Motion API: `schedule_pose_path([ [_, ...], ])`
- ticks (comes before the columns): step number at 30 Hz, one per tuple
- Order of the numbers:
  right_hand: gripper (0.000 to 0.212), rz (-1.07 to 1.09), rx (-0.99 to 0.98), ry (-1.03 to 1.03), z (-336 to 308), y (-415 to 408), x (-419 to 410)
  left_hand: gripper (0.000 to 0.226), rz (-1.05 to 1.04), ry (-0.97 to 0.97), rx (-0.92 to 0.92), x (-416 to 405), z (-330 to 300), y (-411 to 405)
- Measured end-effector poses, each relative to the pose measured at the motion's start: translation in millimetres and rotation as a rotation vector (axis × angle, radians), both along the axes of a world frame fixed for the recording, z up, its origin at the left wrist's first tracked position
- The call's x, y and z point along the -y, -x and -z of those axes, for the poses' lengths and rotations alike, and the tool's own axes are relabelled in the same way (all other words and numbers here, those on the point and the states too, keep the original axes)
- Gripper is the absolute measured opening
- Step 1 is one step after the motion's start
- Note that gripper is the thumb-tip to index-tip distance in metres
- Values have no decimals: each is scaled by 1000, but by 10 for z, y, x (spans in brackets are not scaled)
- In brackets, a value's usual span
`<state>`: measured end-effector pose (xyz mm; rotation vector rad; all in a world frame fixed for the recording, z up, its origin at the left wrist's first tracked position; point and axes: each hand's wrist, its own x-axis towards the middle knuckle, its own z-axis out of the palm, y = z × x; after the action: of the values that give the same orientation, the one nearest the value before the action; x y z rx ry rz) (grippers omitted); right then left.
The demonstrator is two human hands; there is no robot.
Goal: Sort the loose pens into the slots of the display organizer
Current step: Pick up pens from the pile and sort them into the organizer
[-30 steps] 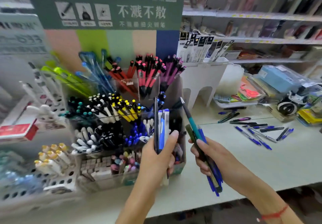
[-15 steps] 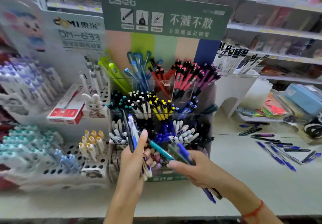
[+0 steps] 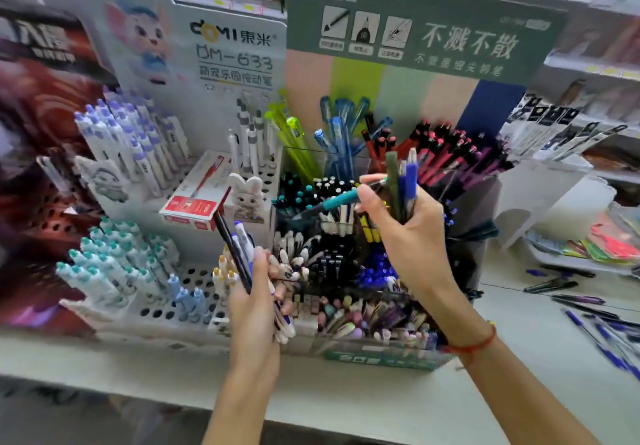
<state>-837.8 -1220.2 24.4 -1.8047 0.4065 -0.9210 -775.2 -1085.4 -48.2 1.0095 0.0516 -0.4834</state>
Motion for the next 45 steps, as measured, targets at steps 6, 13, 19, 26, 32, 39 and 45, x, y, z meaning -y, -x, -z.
schedule_pose_path([
  [6,18,98,-64,423,8,-473,169,32,-28,-100,26,-192,110,-130],
  [13,21,59,-547,828,136,-819,157,17,-18,-74,21,-184,66,-179],
  [19,28,157,-467,840,209,-877,159,16,-20,-71,14,-177,52,-183],
  [26,24,-102,-413,481,194,-720,49,26,-25,-134,36,-145,54,-195],
  [32,12,-617,-656,-252,264,-285,-128,16,11,-164,140,-105,10,-114],
  [39,2,-484,-554,-689,528,-67,-128,25,134,-165,16,32,153,118],
  [45,23,-430,-579,-418,554,302,-177,40,227,-214,53,176,177,329],
])
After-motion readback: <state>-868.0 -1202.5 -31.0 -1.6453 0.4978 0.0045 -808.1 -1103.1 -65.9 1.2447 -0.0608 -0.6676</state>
